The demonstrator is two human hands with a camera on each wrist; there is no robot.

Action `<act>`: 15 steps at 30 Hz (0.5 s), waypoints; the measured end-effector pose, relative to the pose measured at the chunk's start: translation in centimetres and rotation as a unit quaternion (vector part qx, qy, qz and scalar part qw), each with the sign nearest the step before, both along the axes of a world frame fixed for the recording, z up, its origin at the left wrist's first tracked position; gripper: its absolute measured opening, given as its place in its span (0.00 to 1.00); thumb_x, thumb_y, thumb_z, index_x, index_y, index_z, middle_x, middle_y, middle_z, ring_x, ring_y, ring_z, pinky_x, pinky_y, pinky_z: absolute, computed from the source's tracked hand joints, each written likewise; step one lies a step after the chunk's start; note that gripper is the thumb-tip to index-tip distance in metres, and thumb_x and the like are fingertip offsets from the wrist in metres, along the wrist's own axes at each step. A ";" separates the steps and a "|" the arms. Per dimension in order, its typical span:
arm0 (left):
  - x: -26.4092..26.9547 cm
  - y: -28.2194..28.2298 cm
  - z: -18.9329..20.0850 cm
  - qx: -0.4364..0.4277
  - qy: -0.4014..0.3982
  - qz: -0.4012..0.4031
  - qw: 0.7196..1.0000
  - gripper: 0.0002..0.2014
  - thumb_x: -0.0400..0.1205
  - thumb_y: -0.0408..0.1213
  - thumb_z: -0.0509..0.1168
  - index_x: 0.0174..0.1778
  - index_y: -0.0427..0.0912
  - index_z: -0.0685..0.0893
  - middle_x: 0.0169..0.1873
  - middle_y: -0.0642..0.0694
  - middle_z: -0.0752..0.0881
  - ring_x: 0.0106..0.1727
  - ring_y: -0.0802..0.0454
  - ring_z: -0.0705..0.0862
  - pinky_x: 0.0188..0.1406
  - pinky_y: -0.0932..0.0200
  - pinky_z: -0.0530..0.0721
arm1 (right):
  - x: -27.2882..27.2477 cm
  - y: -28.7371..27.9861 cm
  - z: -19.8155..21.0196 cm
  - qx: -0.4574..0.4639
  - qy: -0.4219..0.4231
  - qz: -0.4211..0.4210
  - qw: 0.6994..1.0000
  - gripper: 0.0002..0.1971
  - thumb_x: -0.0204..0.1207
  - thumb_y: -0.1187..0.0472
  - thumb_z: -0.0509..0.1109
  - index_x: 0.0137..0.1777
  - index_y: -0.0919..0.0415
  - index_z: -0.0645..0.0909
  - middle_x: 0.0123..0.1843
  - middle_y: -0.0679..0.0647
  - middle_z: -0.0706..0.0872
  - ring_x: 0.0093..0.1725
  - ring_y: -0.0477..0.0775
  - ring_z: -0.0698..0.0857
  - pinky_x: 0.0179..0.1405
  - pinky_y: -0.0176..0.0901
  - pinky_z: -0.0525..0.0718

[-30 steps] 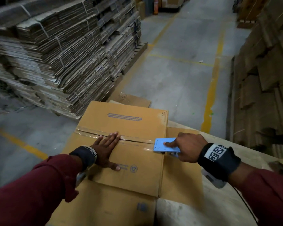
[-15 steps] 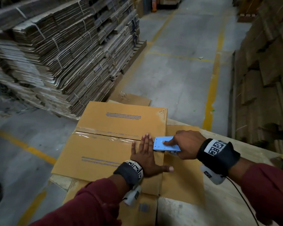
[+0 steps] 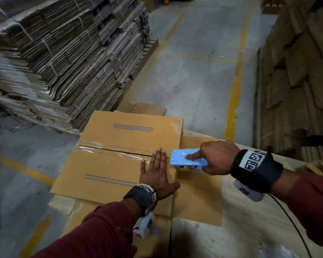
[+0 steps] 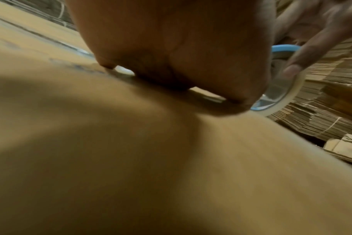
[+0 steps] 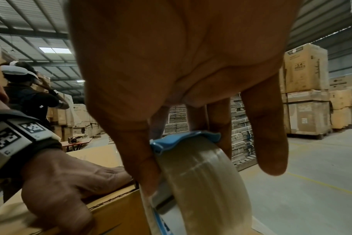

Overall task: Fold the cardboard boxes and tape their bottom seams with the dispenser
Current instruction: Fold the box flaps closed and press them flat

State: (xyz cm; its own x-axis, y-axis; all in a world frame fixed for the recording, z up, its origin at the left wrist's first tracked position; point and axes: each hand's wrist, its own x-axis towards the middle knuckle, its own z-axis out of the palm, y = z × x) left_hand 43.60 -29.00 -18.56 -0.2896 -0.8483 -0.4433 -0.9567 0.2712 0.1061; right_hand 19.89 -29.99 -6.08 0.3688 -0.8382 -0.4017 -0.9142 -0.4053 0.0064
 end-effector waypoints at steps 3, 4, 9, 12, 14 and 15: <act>-0.1 0.1 -0.2 -0.001 0.004 0.000 1.000 0.61 0.74 0.77 0.52 0.86 0.47 0.21 0.85 0.52 0.20 0.88 0.52 0.25 0.86 0.30 0.36 | -1.1 0.8 0.3 -0.009 -0.007 -0.001 1.000 0.27 0.81 0.33 0.62 0.80 0.22 0.65 0.64 0.46 0.82 0.59 0.56 0.86 0.38 0.44 0.74; -0.1 0.1 -0.3 -0.003 0.005 -0.001 1.000 0.61 0.74 0.77 0.52 0.86 0.47 0.22 0.85 0.52 0.20 0.88 0.52 0.25 0.86 0.30 0.36 | -1.4 1.0 0.4 -0.012 -0.007 -0.005 1.000 0.27 0.81 0.33 0.62 0.80 0.21 0.64 0.64 0.46 0.82 0.59 0.56 0.86 0.39 0.45 0.75; -0.2 0.4 -0.4 -0.008 0.003 -0.009 1.000 0.61 0.74 0.77 0.52 0.87 0.47 0.23 0.85 0.52 0.21 0.88 0.52 0.25 0.86 0.31 0.35 | -2.7 2.2 0.8 -0.011 0.003 -0.011 1.000 0.29 0.81 0.34 0.62 0.81 0.21 0.61 0.64 0.45 0.81 0.59 0.54 0.85 0.39 0.43 0.75; -0.2 0.5 -0.3 -0.011 0.001 -0.010 1.000 0.61 0.73 0.78 0.51 0.87 0.47 0.23 0.86 0.52 0.21 0.88 0.52 0.25 0.87 0.31 0.35 | -3.1 2.4 1.3 -0.016 0.003 -0.020 1.000 0.28 0.80 0.34 0.61 0.80 0.19 0.61 0.64 0.44 0.81 0.60 0.54 0.85 0.40 0.44 0.75; -0.2 0.5 -0.2 -0.011 0.001 -0.009 1.000 0.61 0.74 0.78 0.51 0.87 0.47 0.24 0.86 0.52 0.21 0.88 0.52 0.25 0.87 0.31 0.35 | -3.6 2.5 1.6 -0.011 0.006 -0.021 1.000 0.28 0.79 0.32 0.60 0.80 0.18 0.61 0.63 0.43 0.81 0.61 0.54 0.85 0.40 0.44 0.74; -0.2 0.5 -0.2 -0.009 0.000 -0.009 1.000 0.60 0.74 0.77 0.51 0.87 0.47 0.24 0.86 0.52 0.21 0.88 0.52 0.26 0.87 0.31 0.36 | -4.2 2.7 2.0 -0.010 0.005 -0.022 1.000 0.28 0.78 0.30 0.59 0.79 0.18 0.62 0.63 0.43 0.81 0.62 0.54 0.85 0.41 0.45 0.75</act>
